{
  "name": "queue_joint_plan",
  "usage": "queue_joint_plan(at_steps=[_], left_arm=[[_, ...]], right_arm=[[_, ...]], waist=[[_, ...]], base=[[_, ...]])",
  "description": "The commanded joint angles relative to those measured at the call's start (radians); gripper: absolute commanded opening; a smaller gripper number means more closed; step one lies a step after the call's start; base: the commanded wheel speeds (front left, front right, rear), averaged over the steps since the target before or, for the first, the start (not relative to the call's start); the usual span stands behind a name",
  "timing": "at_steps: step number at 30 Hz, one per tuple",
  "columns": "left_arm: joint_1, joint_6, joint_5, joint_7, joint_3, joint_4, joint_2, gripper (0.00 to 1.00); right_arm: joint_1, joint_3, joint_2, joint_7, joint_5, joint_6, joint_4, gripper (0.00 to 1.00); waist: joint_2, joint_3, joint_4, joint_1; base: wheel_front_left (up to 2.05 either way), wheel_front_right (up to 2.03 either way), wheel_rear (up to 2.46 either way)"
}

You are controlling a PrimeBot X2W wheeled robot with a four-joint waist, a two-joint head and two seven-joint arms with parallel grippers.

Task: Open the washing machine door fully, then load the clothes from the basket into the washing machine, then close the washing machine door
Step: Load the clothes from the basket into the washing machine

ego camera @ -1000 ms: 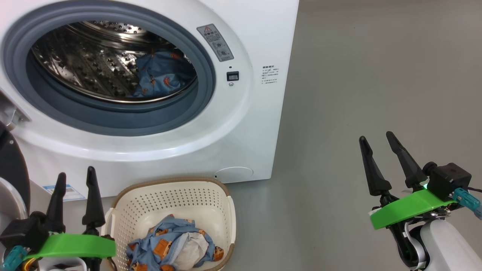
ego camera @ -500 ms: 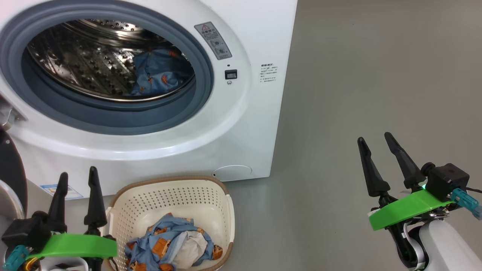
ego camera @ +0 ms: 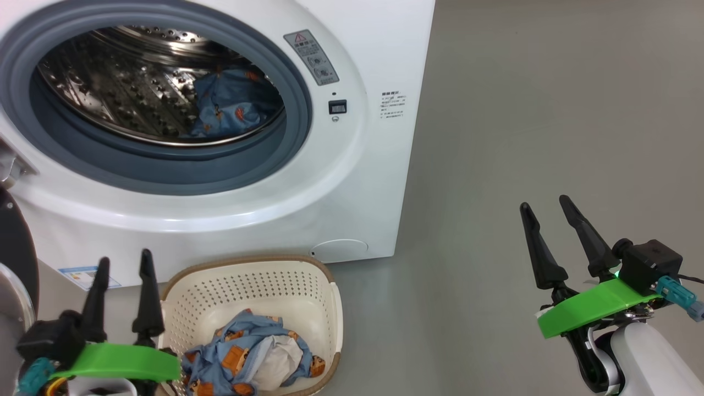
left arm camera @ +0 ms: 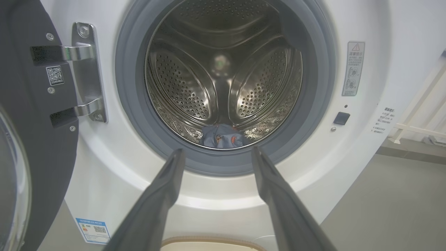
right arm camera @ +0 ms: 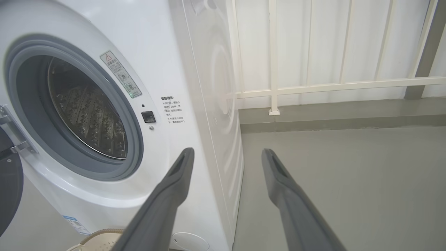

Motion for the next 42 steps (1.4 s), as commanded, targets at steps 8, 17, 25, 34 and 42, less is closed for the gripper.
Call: queue_joint_plan(at_steps=[8,17,25,34,42], left_arm=[[-0.062,-0.005,-0.002,0.013,-0.010,0.031,0.034,1.00],[-0.129,-0.006,-0.026,0.036,-0.057,0.111,0.065,1.00],[-0.211,-0.006,-0.086,0.082,-0.147,0.248,0.117,1.00],[-0.317,-0.007,-0.171,0.085,-0.273,0.421,0.179,1.00],[-0.424,-0.007,-0.232,0.093,-0.392,0.546,0.213,1.00]], right_arm=[[-0.025,0.022,-0.010,-0.009,-0.012,0.004,-0.023,1.00],[-0.056,0.010,0.014,-0.009,-0.029,0.004,-0.038,1.00],[-0.103,0.012,0.045,-0.009,-0.048,0.004,-0.051,1.00],[-0.146,0.008,0.075,-0.009,-0.065,0.004,-0.065,1.00],[-0.188,0.013,0.099,-0.009,-0.079,0.004,-0.083,1.00]], waist=[[-0.0001,0.042,-0.001,0.0000],[-0.0001,0.159,-0.012,0.0000],[-0.0001,0.263,-0.039,0.0000],[-0.0001,0.367,-0.076,0.0000],[-0.0001,0.477,-0.103,0.0000]], base=[[0.00,0.00,0.00],[0.00,0.00,0.00],[0.00,0.00,0.00],[0.00,0.00,0.00],[0.00,0.00,0.00]])
